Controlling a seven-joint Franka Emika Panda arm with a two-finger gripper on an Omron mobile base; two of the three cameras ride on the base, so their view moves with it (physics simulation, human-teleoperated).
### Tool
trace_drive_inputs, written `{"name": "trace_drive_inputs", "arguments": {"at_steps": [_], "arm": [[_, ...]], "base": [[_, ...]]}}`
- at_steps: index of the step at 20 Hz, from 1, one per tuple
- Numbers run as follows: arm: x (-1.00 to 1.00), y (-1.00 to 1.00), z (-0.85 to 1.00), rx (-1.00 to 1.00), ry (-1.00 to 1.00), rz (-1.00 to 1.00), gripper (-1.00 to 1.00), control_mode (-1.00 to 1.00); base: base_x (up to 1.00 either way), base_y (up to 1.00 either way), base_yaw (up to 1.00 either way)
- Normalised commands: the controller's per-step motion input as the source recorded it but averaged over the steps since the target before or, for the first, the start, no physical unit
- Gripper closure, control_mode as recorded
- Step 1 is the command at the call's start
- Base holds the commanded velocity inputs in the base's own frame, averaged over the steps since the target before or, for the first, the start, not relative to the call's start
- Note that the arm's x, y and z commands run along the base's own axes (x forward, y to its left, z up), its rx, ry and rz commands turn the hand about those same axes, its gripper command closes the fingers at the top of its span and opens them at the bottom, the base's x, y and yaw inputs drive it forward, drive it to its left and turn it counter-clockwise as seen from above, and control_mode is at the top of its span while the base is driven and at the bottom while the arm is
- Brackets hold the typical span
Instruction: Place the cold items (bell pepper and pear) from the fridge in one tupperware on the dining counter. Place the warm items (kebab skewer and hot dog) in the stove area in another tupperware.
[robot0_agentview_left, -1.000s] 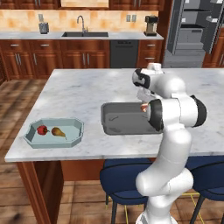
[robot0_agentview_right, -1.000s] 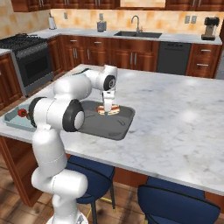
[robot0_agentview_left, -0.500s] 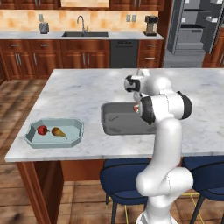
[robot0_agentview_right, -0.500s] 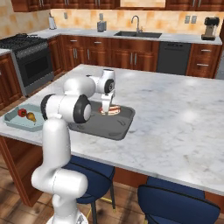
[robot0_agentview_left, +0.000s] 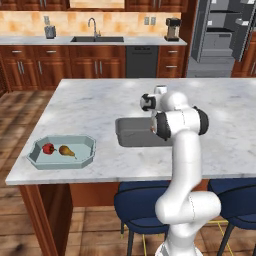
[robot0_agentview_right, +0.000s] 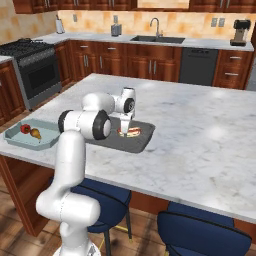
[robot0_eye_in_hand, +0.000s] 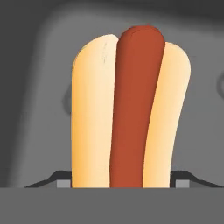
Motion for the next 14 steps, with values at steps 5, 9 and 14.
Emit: {"name": "trace_drive_inputs", "arguments": {"at_steps": [5, 9, 14], "arm": [[-0.01, -0.05, -0.11, 0.01, 0.01, 0.0, 1.0, -1.0], [-0.02, 0.0, 0.0, 0.0, 0.0, -0.01, -1.0, -1.0], [-0.29, 0.05, 0.12, -0.04, 0.0, -0.08, -1.0, -1.0]], "base": [[0.0, 0.0, 0.0], [0.0, 0.0, 0.0], [0.0, 0.0, 0.0]]}}
